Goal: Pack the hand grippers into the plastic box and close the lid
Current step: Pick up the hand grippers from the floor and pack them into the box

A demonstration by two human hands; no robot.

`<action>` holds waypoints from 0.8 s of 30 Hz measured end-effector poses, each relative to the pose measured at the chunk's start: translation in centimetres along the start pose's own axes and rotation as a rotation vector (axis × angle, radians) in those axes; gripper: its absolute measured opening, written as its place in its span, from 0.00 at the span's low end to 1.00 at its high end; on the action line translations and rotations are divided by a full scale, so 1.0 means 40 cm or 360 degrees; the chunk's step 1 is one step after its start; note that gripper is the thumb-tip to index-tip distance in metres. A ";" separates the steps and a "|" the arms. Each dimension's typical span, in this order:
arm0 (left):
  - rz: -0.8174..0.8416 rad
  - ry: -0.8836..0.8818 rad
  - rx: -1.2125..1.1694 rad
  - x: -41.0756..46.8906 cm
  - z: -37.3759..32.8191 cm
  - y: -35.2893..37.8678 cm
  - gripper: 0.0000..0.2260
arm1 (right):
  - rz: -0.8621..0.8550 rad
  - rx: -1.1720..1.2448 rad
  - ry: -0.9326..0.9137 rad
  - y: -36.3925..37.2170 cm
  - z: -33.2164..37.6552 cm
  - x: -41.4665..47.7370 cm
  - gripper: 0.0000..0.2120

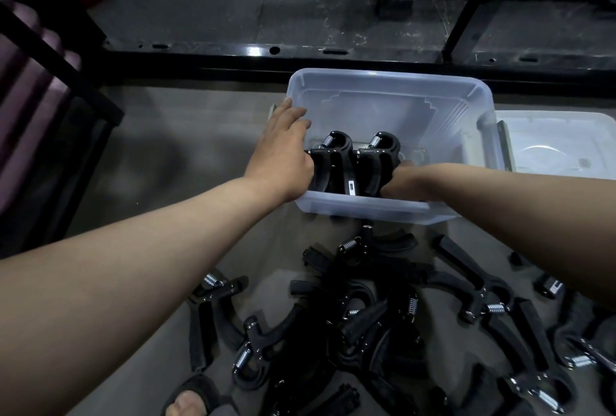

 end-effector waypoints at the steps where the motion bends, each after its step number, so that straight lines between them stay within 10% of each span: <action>1: 0.0002 -0.0001 -0.0003 0.000 0.000 0.000 0.24 | -0.0012 0.0007 -0.0010 -0.002 0.007 -0.004 0.18; 24: 0.0024 0.0000 0.0007 -0.001 -0.001 -0.001 0.25 | -0.0072 0.0288 0.0137 -0.014 0.013 -0.018 0.29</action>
Point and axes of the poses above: each hand's wrist, its own x-axis towards the middle knuckle, its own y-axis out of the palm, z = x × y, the point moved 3 cm from there along x, towards the middle knuckle, and after that the axes turned 6 degrees about x, right-handed, at the moved point
